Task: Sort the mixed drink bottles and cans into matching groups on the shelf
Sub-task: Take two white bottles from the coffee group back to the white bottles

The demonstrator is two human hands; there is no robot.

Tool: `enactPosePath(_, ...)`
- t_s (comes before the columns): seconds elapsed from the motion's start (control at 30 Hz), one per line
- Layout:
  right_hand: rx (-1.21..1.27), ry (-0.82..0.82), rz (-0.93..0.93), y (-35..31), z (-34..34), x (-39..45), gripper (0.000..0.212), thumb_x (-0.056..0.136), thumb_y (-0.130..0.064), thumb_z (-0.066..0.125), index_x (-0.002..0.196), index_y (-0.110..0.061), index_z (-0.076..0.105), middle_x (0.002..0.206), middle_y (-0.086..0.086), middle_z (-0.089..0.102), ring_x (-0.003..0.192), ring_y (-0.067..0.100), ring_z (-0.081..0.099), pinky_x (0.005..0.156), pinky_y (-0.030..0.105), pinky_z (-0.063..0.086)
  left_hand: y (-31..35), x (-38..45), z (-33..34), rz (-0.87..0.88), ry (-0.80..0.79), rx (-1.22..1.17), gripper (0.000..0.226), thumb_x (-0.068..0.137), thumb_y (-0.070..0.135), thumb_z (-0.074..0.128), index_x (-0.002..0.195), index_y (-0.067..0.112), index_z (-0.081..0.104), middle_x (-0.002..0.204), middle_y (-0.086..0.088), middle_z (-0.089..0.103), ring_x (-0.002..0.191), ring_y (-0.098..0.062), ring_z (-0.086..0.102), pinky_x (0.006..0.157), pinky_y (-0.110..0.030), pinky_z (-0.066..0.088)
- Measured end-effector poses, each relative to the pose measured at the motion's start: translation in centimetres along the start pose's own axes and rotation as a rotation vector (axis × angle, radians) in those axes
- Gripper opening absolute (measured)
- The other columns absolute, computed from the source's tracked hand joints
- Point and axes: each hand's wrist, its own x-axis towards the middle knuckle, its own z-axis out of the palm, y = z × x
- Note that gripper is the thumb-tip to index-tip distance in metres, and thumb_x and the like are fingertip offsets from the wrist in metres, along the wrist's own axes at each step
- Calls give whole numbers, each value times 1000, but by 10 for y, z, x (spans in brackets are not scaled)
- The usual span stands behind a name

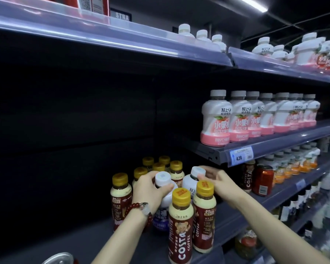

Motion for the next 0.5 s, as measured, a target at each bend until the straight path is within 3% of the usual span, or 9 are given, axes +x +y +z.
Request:
enactPosePath(0.13, 108, 100, -28, 6, -5, -7, 26, 94, -9, 57, 120, -11, 61, 111, 1, 72, 98, 5, 69, 82, 21, 55, 10, -4, -11, 33, 55, -17, 34, 75, 25, 74, 107, 18, 69, 98, 6, 71, 91, -8, 61, 67, -8, 41)
enactPosePath(0.27, 97, 242, -63, 8, -15, -25, 20, 93, -3, 57, 110, -10, 63, 102, -4, 73, 93, -3, 69, 73, 14, 54, 21, -10, -24, 71, 101, -17, 29, 76, 25, 73, 104, 17, 69, 96, 5, 71, 91, -12, 62, 72, -19, 47)
enactPosePath(0.33, 49, 274, -90, 2, -22, -37, 15, 93, -4, 57, 101, -11, 67, 93, -4, 76, 92, 1, 69, 74, 18, 55, 26, -13, -31, 88, 122, -14, 27, 77, 25, 72, 103, 18, 68, 92, 7, 68, 84, -7, 59, 68, -13, 43)
enactPosePath(0.43, -44, 302, -137, -10, -31, -60, 16, 92, -10, 60, 101, -19, 69, 102, 6, 75, 95, 15, 66, 85, 32, 51, 35, -20, -41, 104, 151, -34, 25, 77, 25, 71, 101, 19, 67, 87, 11, 66, 77, 2, 55, 62, -4, 38)
enactPosePath(0.5, -75, 321, -145, -18, -33, -77, 21, 92, -11, 61, 100, -29, 69, 104, 2, 75, 99, 16, 68, 88, 35, 52, 40, -27, -48, 112, 156, -43, 24, 77, 25, 70, 101, 20, 67, 84, 14, 64, 76, 6, 54, 59, -1, 39)
